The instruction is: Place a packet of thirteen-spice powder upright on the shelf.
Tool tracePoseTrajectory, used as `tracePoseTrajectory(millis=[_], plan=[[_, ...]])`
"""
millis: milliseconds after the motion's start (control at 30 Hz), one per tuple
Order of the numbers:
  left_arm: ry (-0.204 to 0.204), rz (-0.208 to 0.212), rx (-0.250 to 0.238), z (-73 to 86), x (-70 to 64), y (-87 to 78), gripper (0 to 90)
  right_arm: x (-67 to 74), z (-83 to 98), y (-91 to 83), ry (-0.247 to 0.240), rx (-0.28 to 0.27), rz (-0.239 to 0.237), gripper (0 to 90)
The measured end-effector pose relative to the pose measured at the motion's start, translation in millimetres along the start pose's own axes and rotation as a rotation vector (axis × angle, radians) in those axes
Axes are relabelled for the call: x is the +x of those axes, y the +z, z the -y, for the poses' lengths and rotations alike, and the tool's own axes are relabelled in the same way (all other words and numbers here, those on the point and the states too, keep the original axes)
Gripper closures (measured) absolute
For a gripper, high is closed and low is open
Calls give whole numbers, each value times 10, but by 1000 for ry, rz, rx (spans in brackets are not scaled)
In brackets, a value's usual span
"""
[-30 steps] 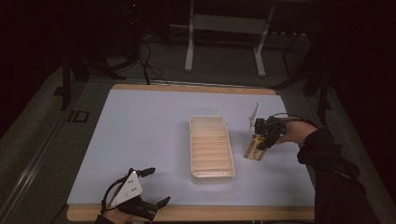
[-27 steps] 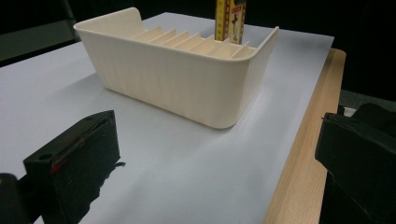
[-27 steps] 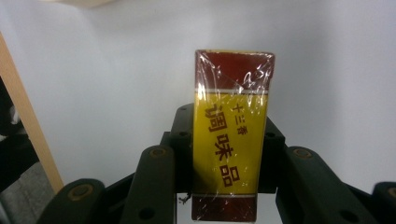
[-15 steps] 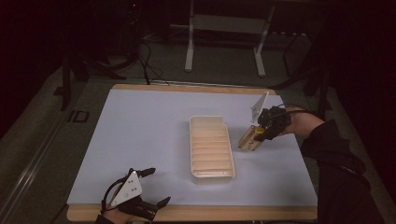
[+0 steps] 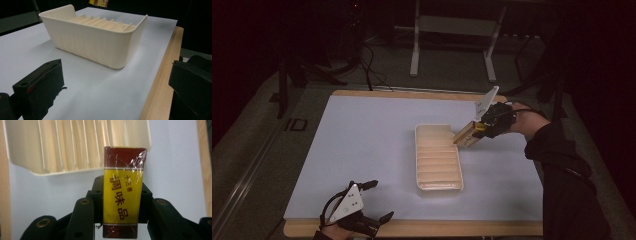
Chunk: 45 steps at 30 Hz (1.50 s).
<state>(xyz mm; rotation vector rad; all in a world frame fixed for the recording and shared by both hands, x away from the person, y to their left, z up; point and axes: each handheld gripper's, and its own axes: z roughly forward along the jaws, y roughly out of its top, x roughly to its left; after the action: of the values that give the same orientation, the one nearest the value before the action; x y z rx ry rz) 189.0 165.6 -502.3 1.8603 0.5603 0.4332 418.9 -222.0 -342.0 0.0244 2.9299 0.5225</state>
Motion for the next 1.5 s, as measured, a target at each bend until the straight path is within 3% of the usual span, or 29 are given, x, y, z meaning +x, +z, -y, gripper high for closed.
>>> tracePoseTrajectory(millis=[233, 633, 1067, 1400, 1500], plan=[[-2, -3, -1, 1, -12, -21, 4, -73, -116, -7, -43, -107, -2, 681], [-8, -8, -8, 12, -24, -67, 4, -242, -285, 102, -88, -221, -7, 681], [-18, -9, -2, 38, -23, -85, 4, -409, -466, 540, -126, -151, -11, 681], [-23, -9, 0, 42, -14, -79, 4, -461, -504, 765, -106, -84, -30, 679], [-21, -6, 1, 43, -16, -73, 4, -445, -579, 903, -117, -15, -44, 679]])
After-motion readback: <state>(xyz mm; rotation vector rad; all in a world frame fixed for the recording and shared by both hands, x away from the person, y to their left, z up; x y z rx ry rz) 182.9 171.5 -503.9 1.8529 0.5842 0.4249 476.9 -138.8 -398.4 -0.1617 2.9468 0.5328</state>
